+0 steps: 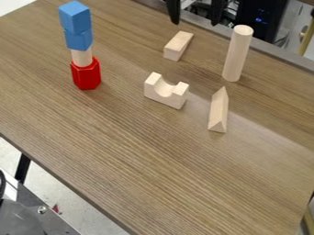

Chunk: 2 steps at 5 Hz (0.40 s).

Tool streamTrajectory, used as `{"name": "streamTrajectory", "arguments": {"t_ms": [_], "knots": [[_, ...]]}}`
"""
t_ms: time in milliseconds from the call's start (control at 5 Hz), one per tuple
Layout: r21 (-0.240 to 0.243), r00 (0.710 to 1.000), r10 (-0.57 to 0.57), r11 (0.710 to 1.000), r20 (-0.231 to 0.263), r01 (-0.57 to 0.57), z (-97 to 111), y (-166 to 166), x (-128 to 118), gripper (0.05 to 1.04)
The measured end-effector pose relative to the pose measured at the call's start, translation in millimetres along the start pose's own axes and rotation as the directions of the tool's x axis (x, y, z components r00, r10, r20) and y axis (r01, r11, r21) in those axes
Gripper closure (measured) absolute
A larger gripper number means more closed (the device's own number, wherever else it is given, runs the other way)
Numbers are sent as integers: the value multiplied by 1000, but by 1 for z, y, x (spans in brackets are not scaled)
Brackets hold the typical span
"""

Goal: The white object was picked and cup on top of other object

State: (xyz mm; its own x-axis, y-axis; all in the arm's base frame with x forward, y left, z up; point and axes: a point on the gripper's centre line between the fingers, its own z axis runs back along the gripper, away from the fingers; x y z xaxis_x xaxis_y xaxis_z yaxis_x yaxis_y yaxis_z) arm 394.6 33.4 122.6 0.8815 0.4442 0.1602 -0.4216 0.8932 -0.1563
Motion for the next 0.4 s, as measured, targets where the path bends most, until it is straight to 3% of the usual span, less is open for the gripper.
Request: {"name": "streamTrajectory", "arguments": {"t_ms": [400], "knots": [[45,996,-31,998,-82,35,-35,13,-5,83]]}}
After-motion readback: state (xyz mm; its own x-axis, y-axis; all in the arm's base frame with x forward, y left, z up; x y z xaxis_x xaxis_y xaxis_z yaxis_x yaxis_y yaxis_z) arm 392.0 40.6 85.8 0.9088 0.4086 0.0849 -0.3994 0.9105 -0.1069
